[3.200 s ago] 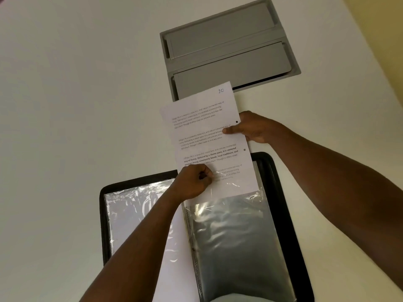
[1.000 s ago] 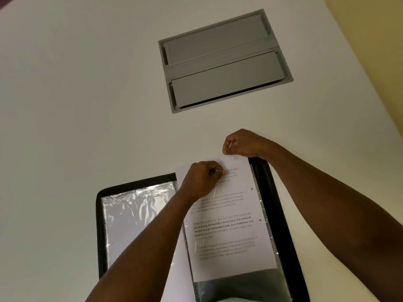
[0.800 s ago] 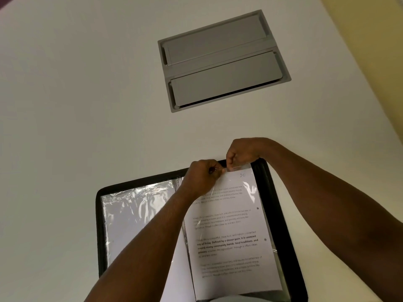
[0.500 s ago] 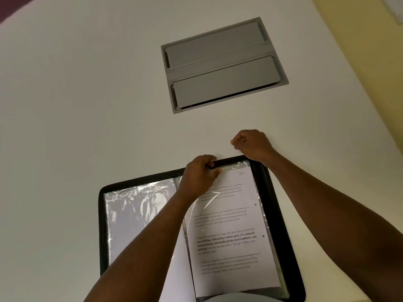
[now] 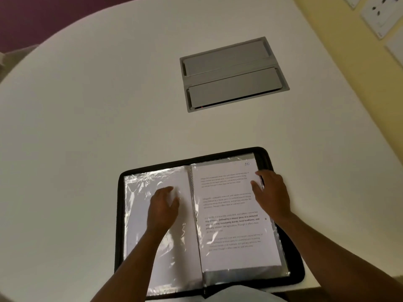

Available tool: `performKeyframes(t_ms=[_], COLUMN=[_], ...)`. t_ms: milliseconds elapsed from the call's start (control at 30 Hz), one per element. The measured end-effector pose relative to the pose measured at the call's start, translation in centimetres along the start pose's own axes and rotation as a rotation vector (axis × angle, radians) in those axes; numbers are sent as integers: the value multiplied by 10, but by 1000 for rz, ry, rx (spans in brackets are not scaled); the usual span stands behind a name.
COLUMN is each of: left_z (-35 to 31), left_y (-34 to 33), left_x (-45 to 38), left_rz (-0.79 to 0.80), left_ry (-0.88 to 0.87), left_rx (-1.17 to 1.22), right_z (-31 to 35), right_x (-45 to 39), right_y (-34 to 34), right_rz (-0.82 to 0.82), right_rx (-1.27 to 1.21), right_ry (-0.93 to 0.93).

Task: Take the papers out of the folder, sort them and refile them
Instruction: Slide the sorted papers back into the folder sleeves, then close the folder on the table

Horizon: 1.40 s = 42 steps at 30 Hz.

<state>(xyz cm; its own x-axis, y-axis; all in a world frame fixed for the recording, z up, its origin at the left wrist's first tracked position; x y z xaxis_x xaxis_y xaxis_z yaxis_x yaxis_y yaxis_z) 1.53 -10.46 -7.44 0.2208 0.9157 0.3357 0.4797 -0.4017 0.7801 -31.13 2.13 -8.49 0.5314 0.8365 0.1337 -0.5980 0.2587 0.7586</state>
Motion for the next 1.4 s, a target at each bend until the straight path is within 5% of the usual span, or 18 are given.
performKeyframes(t_ms=[500, 1000, 1200, 1400], left_z=[135, 174, 154, 73], left_y=[41, 43, 49, 64], left_x=[92, 93, 97, 114], left_rz=[-115, 1, 66, 215], left_ry=[409, 422, 315, 91], left_rx=[-75, 310, 512, 755], right_z=[41, 84, 165, 226], right_x=[122, 154, 199, 202], right_y=[-58, -105, -151, -135], right_rz=[175, 345, 508, 546], right_rx=[342, 483, 285, -282], right_ry=[69, 67, 236, 32])
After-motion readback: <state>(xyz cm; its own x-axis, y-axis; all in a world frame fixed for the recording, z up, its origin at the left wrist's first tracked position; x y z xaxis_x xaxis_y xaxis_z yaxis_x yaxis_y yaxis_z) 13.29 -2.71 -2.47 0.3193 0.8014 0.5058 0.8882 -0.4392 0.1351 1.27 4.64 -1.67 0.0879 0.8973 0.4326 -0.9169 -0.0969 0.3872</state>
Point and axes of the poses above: each hand's wrist, its own x-axis away from the middle knuckle, its own y-axis out of the back of the hand, z = x × y, the point moved 9 cm from there along -x, towards the middle knuckle, and after that the axes turned 3 degrees about z, right-handed, at the moved point
